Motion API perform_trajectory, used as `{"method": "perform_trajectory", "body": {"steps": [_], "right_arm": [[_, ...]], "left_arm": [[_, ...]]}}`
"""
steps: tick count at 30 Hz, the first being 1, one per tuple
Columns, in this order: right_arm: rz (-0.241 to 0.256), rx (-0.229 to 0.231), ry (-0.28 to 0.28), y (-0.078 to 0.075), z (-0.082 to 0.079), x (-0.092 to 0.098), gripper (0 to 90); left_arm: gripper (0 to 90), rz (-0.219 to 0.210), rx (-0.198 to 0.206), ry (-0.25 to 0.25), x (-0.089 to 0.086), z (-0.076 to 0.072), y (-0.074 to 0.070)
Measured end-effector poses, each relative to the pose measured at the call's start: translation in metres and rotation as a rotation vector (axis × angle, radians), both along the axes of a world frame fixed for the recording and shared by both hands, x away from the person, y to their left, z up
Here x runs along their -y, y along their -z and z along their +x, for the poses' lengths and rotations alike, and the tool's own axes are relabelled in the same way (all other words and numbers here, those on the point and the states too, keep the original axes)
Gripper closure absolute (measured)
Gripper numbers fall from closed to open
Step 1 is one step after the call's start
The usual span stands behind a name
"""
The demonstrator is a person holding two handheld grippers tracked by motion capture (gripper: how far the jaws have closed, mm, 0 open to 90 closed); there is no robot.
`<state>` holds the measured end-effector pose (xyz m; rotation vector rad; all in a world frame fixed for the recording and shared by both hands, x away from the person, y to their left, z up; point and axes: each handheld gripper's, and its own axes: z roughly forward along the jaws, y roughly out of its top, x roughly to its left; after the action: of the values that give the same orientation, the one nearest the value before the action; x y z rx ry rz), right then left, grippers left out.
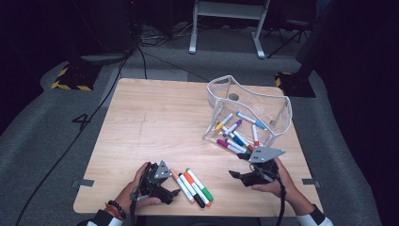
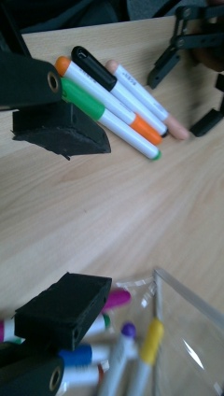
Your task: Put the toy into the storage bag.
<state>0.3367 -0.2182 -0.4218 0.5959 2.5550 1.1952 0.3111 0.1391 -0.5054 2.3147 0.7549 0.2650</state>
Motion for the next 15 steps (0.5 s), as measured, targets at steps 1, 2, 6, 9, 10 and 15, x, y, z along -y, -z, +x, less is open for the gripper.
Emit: {"method": "perform_trajectory", "body": {"steps": [1, 2, 6, 9, 10, 15], "right_arm": [[-0.008, -0.016, -0.007, 0.007, 0.002, -0.005, 30.6], [-0.016, -0.029, -0.016, 0.015, 0.003, -0.011, 30.9], [-0.039, -0.061, -0.067, 0.033, 0.002, -0.032, 31.5], [-0.032, -0.089, -0.112, 0.042, -0.003, -0.046, 31.6], [-0.041, -0.086, -0.123, 0.044, -0.004, -0.05, 31.6], [-0.046, -0.087, -0.161, 0.048, -0.011, -0.066, 31.7]], "left_arm": [[0.4, 0.0, 0.0, -0.001, 0.0, 0.0, 0.0], [0.4, 0.0, 0.001, -0.002, 0.0, 0.0, 0.0], [0.5, -0.001, 0.0, -0.004, 0.0, 0.0, 0.0], [0.5, 0.001, -0.001, -0.007, 0.001, 0.0, 0.0], [0.4, 0.001, -0.001, -0.007, 0.001, 0.0, 0.0], [0.5, 0.0, 0.0, -0.01, 0.001, 0.0, 0.0]]}}
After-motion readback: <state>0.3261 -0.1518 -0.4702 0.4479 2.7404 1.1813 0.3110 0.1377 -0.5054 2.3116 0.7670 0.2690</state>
